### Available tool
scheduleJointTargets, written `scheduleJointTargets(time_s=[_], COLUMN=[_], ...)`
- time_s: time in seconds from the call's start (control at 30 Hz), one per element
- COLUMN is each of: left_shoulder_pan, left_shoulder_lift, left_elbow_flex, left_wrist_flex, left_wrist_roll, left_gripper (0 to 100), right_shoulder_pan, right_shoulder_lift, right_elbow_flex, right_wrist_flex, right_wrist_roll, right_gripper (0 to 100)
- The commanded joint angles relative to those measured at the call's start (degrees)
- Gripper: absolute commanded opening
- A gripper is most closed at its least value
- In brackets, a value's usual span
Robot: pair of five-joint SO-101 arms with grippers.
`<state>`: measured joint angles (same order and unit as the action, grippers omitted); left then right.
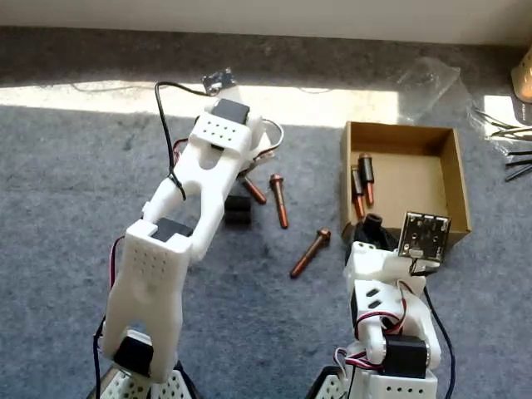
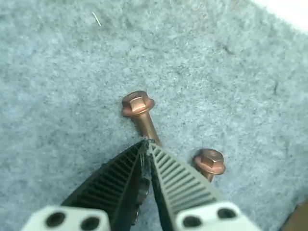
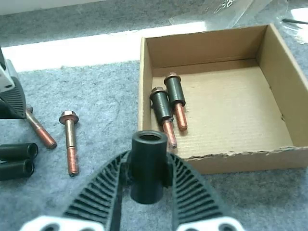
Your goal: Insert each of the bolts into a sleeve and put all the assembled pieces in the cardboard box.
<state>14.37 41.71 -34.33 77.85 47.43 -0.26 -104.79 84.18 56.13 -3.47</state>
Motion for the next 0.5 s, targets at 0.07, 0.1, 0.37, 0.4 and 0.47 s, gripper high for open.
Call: scheduleJointTargets(time_s=[0.07,0.1,0.37,0.4,0.47], left_shoulder_pan=[-0.75,-0.75,-2.51,-2.42,-2.42], left_shoulder_lift=[-1.19,-1.19,-1.1,-1.1,-1.1], left_elbow_flex=[-2.51,-2.51,-2.33,-2.33,-2.24], left_wrist_flex=[-0.18,-0.18,0.18,0.18,0.18], left_wrist_roll=[0.53,0.53,3.6,4.13,5.01], left_gripper=[1,1,1,1,1], right_shoulder_pan=[0.4,0.4,0.4,0.4,0.4], right_shoulder_lift=[-0.57,-0.57,-0.57,-0.57,-0.57], right_elbow_flex=[-0.75,-0.75,-0.75,-0.75,-0.75], right_wrist_flex=[-2.07,-2.07,-2.07,-2.07,-2.07], right_wrist_roll=[-0.18,-0.18,-0.09,-0.09,-0.09], right_gripper=[0.4,0.4,0.4,0.4,0.4])
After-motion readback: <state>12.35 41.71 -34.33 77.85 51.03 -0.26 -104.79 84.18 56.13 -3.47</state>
